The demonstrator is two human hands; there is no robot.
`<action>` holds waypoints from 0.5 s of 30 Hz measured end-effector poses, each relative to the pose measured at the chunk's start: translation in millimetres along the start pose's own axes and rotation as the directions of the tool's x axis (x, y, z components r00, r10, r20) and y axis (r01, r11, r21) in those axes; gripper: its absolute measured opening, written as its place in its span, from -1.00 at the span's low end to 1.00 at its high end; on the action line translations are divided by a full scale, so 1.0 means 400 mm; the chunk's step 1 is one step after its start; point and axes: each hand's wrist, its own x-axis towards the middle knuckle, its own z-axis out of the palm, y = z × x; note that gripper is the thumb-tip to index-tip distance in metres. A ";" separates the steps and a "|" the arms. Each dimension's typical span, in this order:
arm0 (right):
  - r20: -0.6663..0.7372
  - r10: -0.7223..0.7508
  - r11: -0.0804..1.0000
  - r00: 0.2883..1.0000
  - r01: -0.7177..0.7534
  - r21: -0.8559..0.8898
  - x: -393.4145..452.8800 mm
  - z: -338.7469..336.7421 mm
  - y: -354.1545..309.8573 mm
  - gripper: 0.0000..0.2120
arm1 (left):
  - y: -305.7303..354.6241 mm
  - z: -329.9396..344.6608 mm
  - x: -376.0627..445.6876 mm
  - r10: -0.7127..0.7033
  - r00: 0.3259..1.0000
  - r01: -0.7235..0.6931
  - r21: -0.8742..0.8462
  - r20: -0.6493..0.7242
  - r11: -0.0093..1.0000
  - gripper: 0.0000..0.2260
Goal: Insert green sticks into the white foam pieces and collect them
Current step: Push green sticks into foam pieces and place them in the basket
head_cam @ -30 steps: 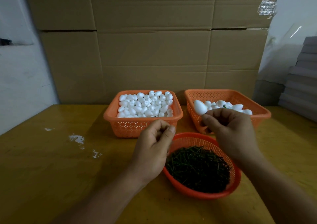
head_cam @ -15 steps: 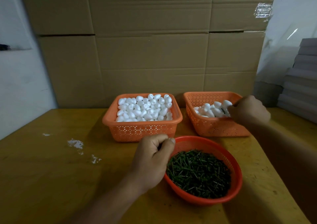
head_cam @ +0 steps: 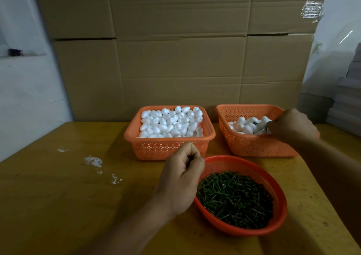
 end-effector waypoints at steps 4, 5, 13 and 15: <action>-0.046 -0.029 0.997 0.999 0.032 0.068 -0.020 -0.008 0.022 -0.70 | 0.000 0.000 0.003 -0.015 1.000 0.015 -0.002 -0.007 1.000 -0.75; -0.073 -0.042 0.995 0.996 0.049 0.092 -0.031 -0.012 0.025 -0.68 | 0.000 0.000 0.004 -0.017 1.000 0.018 0.005 -0.012 1.000 -0.73; -0.166 -0.221 0.867 0.961 0.272 0.418 -0.170 -0.053 0.004 -0.79 | 0.001 0.000 0.006 0.015 0.998 -0.008 0.122 -0.060 0.993 -0.47; -0.132 -0.308 0.825 0.942 0.334 0.456 -0.216 -0.060 -0.001 -0.78 | -0.001 -0.005 0.009 0.004 0.996 0.005 0.107 -0.085 0.994 -0.49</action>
